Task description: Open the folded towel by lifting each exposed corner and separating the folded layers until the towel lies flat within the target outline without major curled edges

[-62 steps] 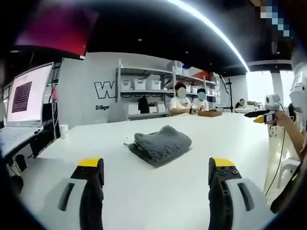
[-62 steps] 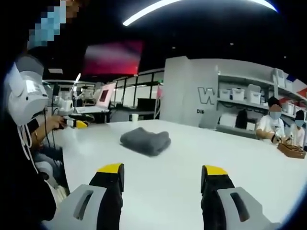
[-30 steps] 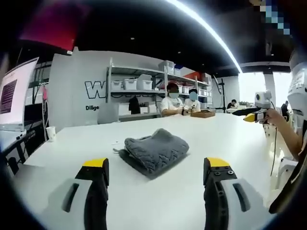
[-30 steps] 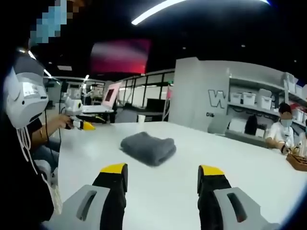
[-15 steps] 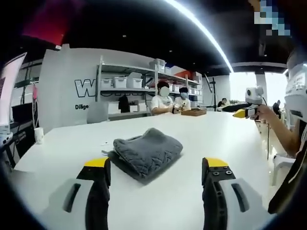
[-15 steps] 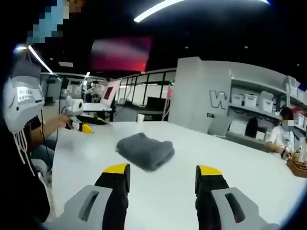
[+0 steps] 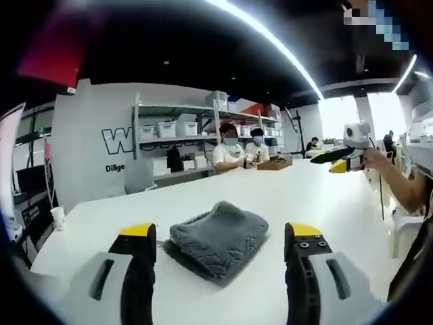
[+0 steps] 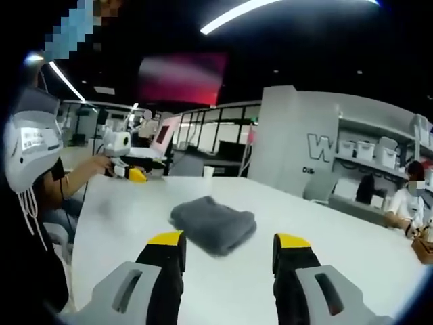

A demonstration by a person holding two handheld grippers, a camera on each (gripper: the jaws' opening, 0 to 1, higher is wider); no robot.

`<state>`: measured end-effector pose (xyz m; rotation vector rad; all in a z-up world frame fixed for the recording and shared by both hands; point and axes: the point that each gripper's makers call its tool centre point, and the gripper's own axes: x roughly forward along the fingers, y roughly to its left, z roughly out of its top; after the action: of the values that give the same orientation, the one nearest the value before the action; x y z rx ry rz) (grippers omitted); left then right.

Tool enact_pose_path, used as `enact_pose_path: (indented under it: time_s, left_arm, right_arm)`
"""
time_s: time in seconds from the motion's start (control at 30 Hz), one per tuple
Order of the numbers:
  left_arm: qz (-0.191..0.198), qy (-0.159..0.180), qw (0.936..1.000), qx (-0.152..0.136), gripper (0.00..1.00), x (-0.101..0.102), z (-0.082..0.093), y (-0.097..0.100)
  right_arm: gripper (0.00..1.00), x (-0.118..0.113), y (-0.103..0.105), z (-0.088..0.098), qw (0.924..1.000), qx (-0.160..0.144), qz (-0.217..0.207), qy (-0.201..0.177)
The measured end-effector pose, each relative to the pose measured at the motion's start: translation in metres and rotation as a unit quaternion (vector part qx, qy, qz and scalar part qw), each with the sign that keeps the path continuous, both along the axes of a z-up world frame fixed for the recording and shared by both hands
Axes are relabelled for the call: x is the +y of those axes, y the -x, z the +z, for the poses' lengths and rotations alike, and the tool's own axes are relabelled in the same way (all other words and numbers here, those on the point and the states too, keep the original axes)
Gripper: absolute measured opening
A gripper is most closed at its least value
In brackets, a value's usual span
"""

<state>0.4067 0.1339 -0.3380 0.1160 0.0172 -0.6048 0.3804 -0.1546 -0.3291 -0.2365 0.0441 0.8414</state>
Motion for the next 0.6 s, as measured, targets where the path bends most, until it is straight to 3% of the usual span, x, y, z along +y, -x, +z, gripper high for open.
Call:
enact_pose_path:
  time_s: [0.1, 0.2, 0.6]
  left_arm:
    - [0.011, 0.002, 0.9999, -0.004, 0.74, 0.006, 0.003, -0.008]
    - [0.011, 0.002, 0.9999, -0.003, 0.74, 0.008, 0.004, -0.013]
    - [0.018, 0.004, 0.9998, 0.002, 0.77, 0.009, 0.003, -0.048]
  right_arm:
    - [0.49, 0.007, -0.004, 0.002, 0.9999, -0.001, 0.01, 0.002]
    - [0.47, 0.022, -0.001, 0.014, 0.998, 0.002, 0.05, -0.04]
    - [0.44, 0.041, -0.031, 0.018, 0.9979, -0.012, 0.061, -0.017]
